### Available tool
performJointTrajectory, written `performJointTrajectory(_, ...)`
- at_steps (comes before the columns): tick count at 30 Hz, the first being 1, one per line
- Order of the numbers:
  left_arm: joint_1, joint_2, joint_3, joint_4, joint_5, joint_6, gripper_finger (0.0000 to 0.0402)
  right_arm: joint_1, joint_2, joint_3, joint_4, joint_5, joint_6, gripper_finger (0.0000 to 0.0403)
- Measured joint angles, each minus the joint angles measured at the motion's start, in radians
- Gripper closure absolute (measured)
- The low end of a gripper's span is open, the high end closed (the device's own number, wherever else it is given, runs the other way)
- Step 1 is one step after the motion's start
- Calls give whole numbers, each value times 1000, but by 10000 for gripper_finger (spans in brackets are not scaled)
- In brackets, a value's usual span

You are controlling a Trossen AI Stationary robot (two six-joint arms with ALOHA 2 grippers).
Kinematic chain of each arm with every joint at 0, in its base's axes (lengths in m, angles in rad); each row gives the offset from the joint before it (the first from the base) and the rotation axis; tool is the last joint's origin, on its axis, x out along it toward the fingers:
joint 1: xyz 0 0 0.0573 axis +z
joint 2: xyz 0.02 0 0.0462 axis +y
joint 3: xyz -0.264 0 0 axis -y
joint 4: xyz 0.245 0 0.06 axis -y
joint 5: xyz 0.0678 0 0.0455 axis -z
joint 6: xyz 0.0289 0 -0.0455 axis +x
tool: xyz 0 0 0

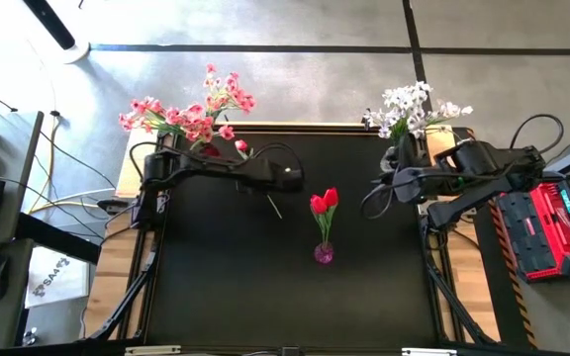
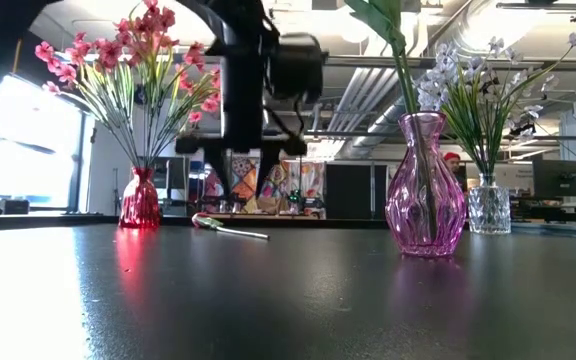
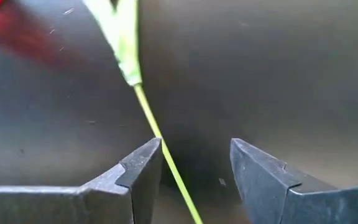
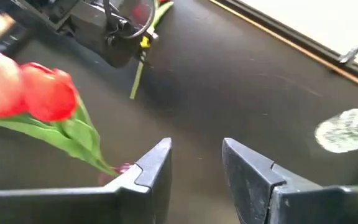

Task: Sort flowers into vase by color
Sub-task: Put the red tulip into the purple flower vase

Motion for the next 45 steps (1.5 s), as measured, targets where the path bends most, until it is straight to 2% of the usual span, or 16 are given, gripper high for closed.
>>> performJointTrajectory(5, 41, 50, 0, 4, -10, -143, 222, -4, 0, 0, -66, 28, -42, 273)
performJointTrajectory(12, 106, 51, 0, -10, 7, -243, 222, -40, -13, 0, -64, 24, -197, 273)
performJointTrajectory(20, 208, 53, -16, 21, 131, -216, 222, -73, -45, 0, -64, 24, -292, 273)
performJointTrajectory(25, 232, 66, -22, 20, 183, -219, 222, -80, -71, 0, -63, 26, -334, 273)
performJointTrajectory(29, 236, 63, -21, 21, 184, -229, 222, -80, -97, 0, -63, 38, -344, 273)
performJointTrajectory(32, 252, 63, -51, 38, 178, -180, 222, -80, -123, 0, -63, 37, -344, 273)
performJointTrajectory(38, 266, 53, -146, 165, 248, -145, 226, -80, -175, 0, -63, 44, -339, 273)
performJointTrajectory(42, 259, 54, -152, 192, 243, -129, 240, -80, -204, 0, -63, 61, -329, 273)
performJointTrajectory(45, 259, 56, -149, 194, 242, -70, 267, -80, -216, 0, -63, 79, -326, 274)
